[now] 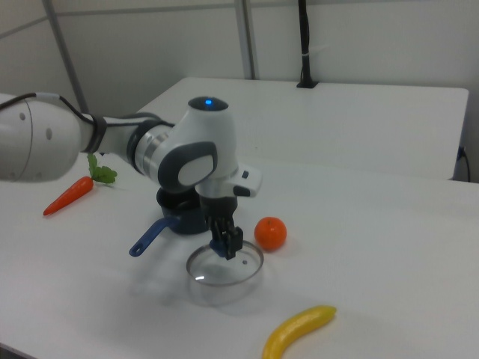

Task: Open lid
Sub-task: 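Lift the lid off the saucepan and carry it toward the banana, then lower the glass lid onto the table beside the orange and release it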

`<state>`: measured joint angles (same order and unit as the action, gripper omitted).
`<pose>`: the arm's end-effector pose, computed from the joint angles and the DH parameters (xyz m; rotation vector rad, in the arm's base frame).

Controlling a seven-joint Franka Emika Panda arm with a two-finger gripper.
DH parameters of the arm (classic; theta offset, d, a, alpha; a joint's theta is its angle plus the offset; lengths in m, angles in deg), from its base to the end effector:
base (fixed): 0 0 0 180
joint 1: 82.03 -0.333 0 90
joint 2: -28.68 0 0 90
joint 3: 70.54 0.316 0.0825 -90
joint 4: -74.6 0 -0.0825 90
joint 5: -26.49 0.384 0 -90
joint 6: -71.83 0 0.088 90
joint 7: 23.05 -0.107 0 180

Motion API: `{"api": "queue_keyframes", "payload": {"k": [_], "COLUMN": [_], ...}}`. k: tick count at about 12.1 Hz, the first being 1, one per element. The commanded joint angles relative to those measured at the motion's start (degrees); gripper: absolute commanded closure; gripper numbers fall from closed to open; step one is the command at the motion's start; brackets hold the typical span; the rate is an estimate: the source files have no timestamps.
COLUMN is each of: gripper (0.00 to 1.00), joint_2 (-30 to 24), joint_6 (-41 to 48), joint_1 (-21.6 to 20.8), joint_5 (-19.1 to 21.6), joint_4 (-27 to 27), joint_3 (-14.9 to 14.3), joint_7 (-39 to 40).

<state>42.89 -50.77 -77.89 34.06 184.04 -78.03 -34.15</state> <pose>0.5984 -0.1138 0.3677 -2.9803 0.7059 0.0228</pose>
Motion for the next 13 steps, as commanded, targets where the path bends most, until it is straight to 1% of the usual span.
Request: {"api": "queue_keyframes", "payload": {"k": [1,3,5,6,7,9,10,13], "gripper": [0.68,0.67,0.67,0.65,0.63,0.52,0.49,0.49], "joint_2": [-2.70,-1.04,0.02,0.29,0.90,1.52,1.61,2.05], "joint_6": [-5.62,-7.11,-9.92,-10.02,-10.11,-10.19,-10.19,-9.93], "joint_1": [-0.01,-0.18,0.08,0.08,-0.01,-0.18,-0.10,-0.10], "joint_5": [0.34,1.13,3.32,3.50,3.50,3.50,3.50,3.50], "joint_4": [5.18,5.17,5.18,5.17,5.17,5.17,5.17,5.09], "joint_3": [-0.07,-0.07,-0.07,-0.16,-0.07,-0.16,-0.16,-0.16], "joint_7": [1.26,0.73,0.47,0.47,0.38,0.29,0.29,0.29]}}
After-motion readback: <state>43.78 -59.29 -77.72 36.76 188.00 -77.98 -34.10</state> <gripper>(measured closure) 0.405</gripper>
